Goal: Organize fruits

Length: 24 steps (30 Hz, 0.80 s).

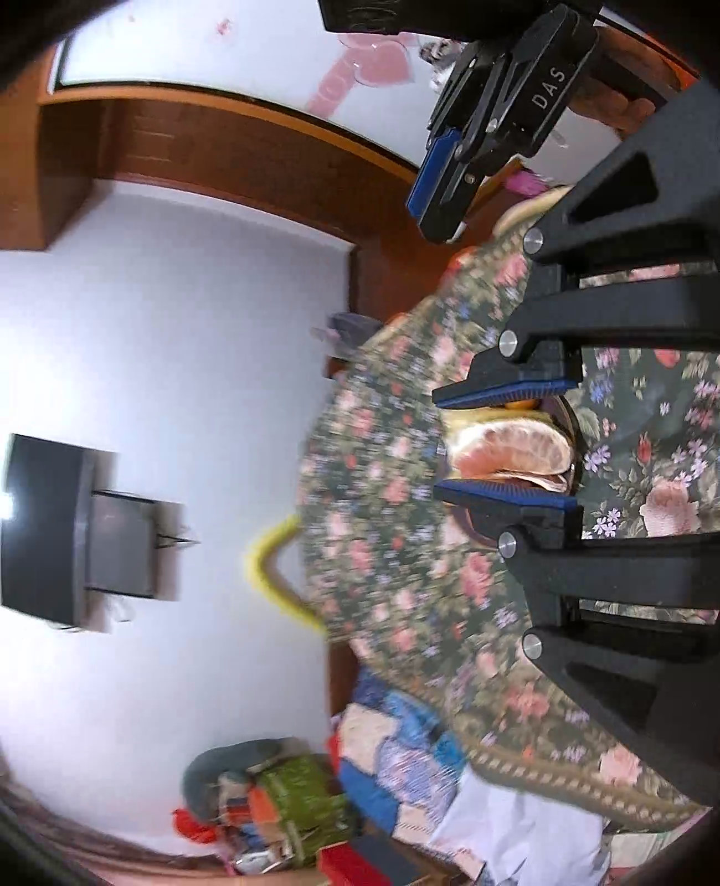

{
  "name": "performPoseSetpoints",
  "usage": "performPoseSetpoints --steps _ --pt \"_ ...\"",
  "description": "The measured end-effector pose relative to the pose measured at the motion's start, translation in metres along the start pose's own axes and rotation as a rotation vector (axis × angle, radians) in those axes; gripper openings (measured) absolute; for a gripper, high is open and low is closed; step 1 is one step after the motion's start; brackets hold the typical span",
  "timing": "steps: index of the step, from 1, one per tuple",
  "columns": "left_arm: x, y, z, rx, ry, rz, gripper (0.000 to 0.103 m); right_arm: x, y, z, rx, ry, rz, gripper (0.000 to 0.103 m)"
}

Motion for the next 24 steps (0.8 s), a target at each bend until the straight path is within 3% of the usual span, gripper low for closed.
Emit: performPoseSetpoints --steps 5,7,9,13,15,21,24 --pt "-0.017 -0.008 -0.074 -0.135 0.036 0.023 0.042 0.019 -0.002 -0.063 -0.115 0.001 -0.005 0.031" --pt "-0.022 -0.016 -0.098 -0.184 0.053 0.031 0.052 0.028 -0.007 -0.081 -0.148 0.001 -0.012 0.038" --pt "-0.026 -0.023 -0.115 -0.22 0.065 0.036 0.066 0.035 -0.013 -0.095 -0.182 -0.015 -0.02 0.054" --pt "-0.032 -0.036 -0.141 -0.263 0.069 0.049 0.077 0.045 -0.023 -0.113 -0.233 -0.044 -0.021 0.069" --pt "-0.034 -0.04 -0.148 -0.279 0.07 0.055 0.089 0.047 -0.026 -0.117 -0.249 -0.049 -0.018 0.077" --pt "-0.04 -0.052 -0.16 -0.295 0.082 0.066 0.097 0.05 -0.029 -0.119 -0.279 -0.091 -0.012 0.1" --pt "-0.039 -0.056 -0.162 -0.294 0.08 0.069 0.098 0.05 -0.034 -0.124 -0.295 -0.101 -0.001 0.103"
Point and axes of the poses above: each gripper's, at about its wrist camera, not at the fingertips, and z roughly the way its jaws point, x to its left, y to its top, the point moved 6 cm from there along z, roughly the way its jaws point, and after that the axes turned 15 degrees about x, right-handed, at the moved point
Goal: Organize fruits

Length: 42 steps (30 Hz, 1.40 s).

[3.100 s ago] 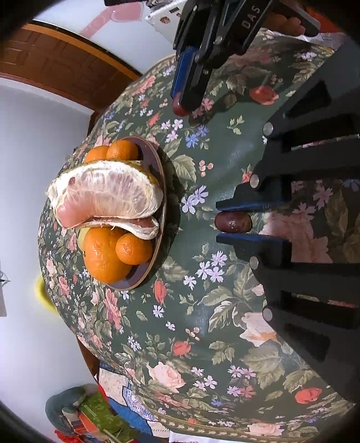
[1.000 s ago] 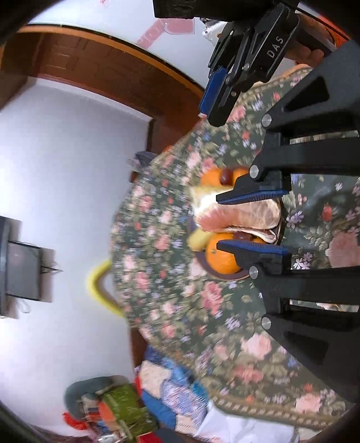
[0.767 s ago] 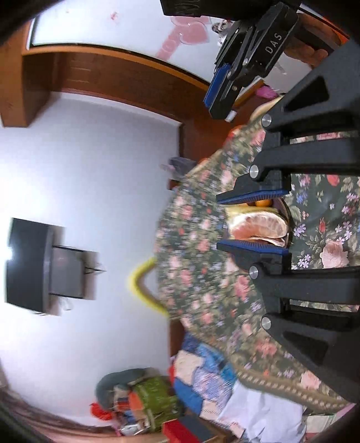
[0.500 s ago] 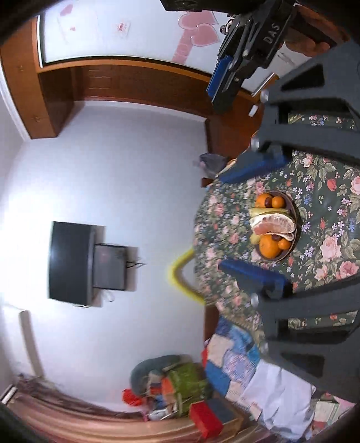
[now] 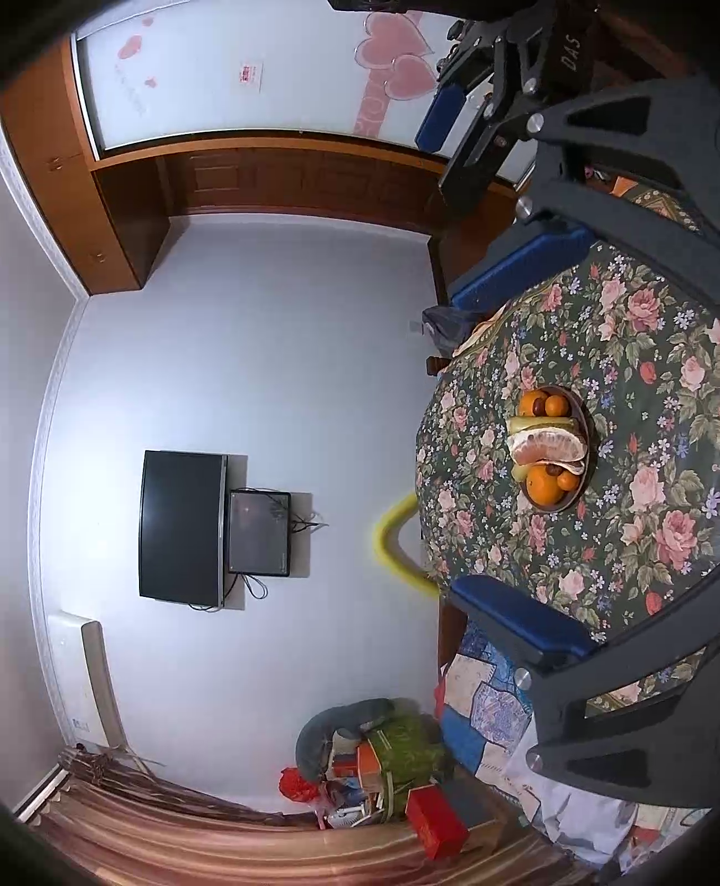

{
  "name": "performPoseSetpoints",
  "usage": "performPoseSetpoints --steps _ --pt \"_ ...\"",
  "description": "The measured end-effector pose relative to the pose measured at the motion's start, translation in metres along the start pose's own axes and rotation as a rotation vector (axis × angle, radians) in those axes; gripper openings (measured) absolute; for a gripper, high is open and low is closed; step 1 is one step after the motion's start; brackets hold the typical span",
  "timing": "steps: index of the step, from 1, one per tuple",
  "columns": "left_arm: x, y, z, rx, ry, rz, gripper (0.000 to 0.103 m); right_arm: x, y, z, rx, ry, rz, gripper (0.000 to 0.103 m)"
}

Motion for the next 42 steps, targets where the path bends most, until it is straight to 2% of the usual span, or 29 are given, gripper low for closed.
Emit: performPoseSetpoints --steps 6,42 --pt "-0.003 -0.006 -0.004 -0.003 0.005 0.002 0.102 -0.001 -0.004 -0.007 -0.002 -0.009 0.003 0.103" --pt "-0.006 -0.008 -0.003 -0.005 -0.011 0.009 0.103 -0.002 -0.012 -0.021 0.005 -0.027 0.005 0.103"
Point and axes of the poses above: each gripper's, at about its wrist camera, not at the fingertips, and z roughly the way its jaws point, x to its left, y to its top, the point moved 6 cm from there along z, roughly the way its jaws point, and after that the axes turned 15 degrees about x, right-handed, at the moved point
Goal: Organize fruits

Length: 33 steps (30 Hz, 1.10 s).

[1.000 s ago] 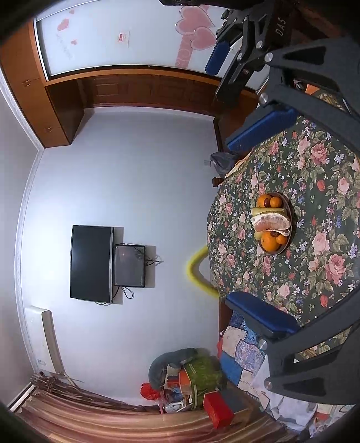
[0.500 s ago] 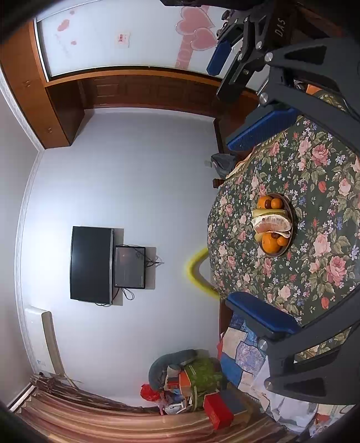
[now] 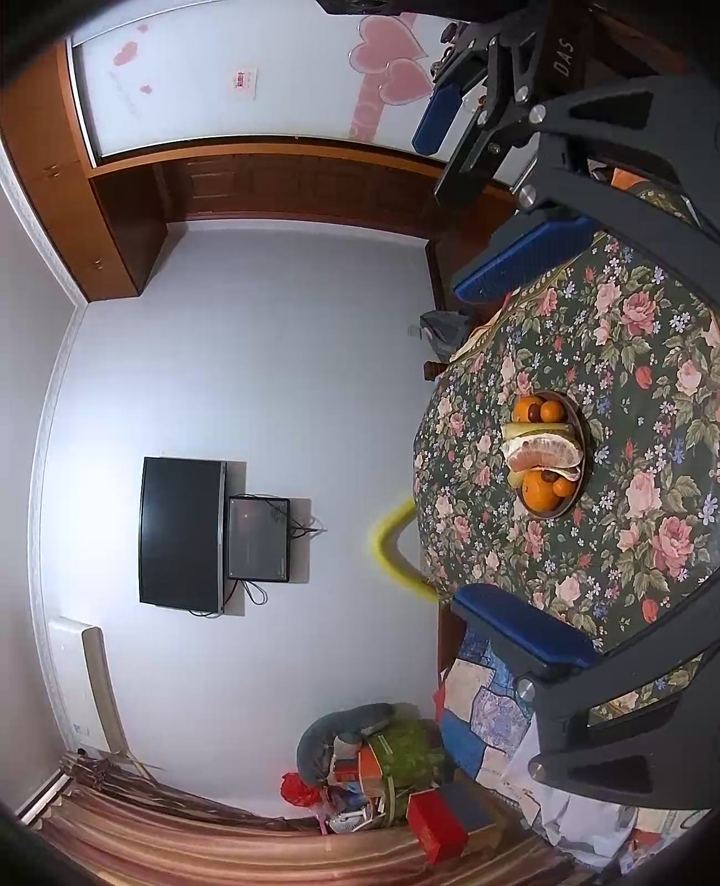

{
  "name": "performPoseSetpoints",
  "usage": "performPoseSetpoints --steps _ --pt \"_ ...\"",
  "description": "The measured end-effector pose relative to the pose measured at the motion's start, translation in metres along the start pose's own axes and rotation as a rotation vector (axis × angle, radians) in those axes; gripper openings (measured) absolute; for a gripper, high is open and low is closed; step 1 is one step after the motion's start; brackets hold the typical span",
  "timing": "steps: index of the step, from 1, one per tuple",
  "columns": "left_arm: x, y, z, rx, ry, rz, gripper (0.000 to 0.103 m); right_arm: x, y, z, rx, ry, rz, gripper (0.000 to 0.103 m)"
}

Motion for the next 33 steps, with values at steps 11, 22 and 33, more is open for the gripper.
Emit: performPoseSetpoints --steps 11,22,33 --pt "0.0018 0.0 0.0005 0.0 -0.002 -0.006 0.103 0.0013 0.0006 0.0007 0.005 0.003 0.002 0.103" --pt "0.0015 -0.0005 0.0015 0.004 -0.009 -0.001 0.103 0.0006 -0.0001 0.0014 0.007 -0.001 0.002 0.103" --pt "0.0012 -0.001 0.0019 0.007 -0.017 -0.004 0.103 -0.0004 0.0 0.0029 0.006 0.0 0.006 0.103"
Point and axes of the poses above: each gripper's, at about its wrist camera, not at the fingertips, and z roughly the way its jaws point, x to its left, y to its top, the point moved 6 cm from there along z, roughly the way its jaws point, and after that the axes turned 15 degrees about x, right-handed, at the moved point
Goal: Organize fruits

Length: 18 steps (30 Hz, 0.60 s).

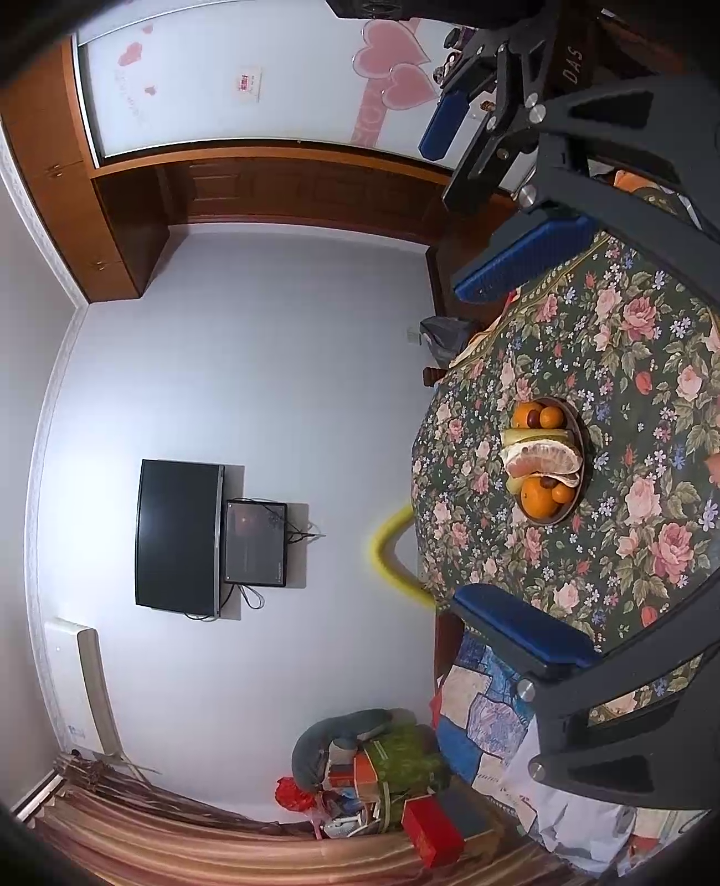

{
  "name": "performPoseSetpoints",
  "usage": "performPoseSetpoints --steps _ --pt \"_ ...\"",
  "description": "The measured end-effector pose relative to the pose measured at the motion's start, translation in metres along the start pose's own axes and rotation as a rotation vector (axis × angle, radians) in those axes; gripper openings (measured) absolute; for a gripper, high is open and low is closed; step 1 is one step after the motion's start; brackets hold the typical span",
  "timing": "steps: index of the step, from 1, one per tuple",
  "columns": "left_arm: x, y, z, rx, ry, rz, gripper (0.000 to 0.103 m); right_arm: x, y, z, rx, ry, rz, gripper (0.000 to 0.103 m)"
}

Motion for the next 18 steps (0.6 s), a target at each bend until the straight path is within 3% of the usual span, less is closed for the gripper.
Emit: performPoseSetpoints --steps 18 --pt "0.0004 -0.0031 0.0075 0.018 -0.007 0.0 0.103 -0.0033 -0.0021 0.0079 0.013 -0.005 0.005 0.103"
Point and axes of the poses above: each gripper's, at about its wrist camera, not at the fingertips, and z roughly the way its jaws point, x to its left, y to its top, the point moved 6 cm from there along z, roughly the way its jaws point, and after that the axes turned 15 degrees about x, right-handed, at the moved point
